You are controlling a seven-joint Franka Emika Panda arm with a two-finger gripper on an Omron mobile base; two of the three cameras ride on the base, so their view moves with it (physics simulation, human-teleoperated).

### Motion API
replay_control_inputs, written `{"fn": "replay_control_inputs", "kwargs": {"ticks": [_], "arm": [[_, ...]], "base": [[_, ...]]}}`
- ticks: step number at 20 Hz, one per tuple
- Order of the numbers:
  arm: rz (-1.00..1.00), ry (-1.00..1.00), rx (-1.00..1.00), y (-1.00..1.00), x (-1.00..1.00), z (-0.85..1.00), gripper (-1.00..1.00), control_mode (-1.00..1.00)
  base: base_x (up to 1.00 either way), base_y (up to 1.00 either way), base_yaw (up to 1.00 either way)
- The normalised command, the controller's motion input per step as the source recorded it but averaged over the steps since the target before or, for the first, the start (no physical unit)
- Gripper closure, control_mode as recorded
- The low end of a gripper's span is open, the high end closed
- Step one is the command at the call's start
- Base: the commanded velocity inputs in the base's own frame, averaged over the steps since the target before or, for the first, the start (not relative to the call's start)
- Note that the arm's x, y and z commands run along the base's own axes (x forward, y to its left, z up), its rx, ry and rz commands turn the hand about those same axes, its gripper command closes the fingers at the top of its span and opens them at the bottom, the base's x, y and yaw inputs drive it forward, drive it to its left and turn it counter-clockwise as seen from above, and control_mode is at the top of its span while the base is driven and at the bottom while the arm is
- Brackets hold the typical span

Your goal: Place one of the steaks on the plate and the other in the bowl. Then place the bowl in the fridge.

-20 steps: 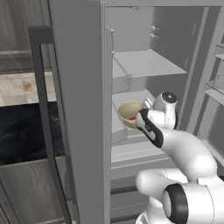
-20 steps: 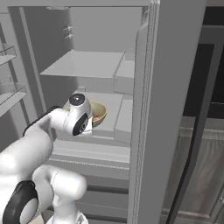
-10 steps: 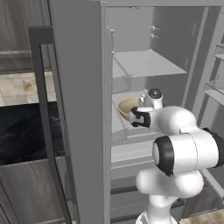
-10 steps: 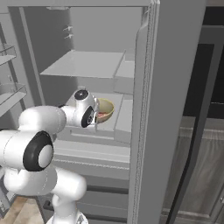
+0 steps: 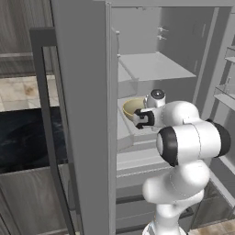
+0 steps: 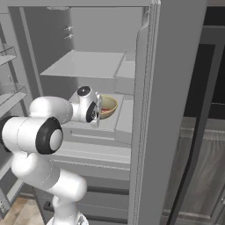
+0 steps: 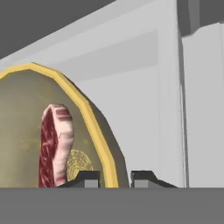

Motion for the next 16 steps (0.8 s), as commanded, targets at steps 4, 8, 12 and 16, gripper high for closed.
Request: {"fn": "replay_control_inputs", "kwargs": {"ticks": [4,8,12,16], "arm": [[0.0,-0.03,0.0,0.01,0.0,-0.02,-1.0,-1.0],[0.0,0.0,0.0,0.0,-0.07,0.03,-1.0,-1.0],[0.02,-0.15,0.0,0.0,-0.5,0.08,-1.0,-1.0],[0.07,-0.23,0.0,0.0,-0.75,0.14,-1.0,-1.0]], "base": [[0.0,0.0,0.0],[0.0,0.0,0.0],[0.0,0.0,0.0],[0.0,0.0,0.0]]}}
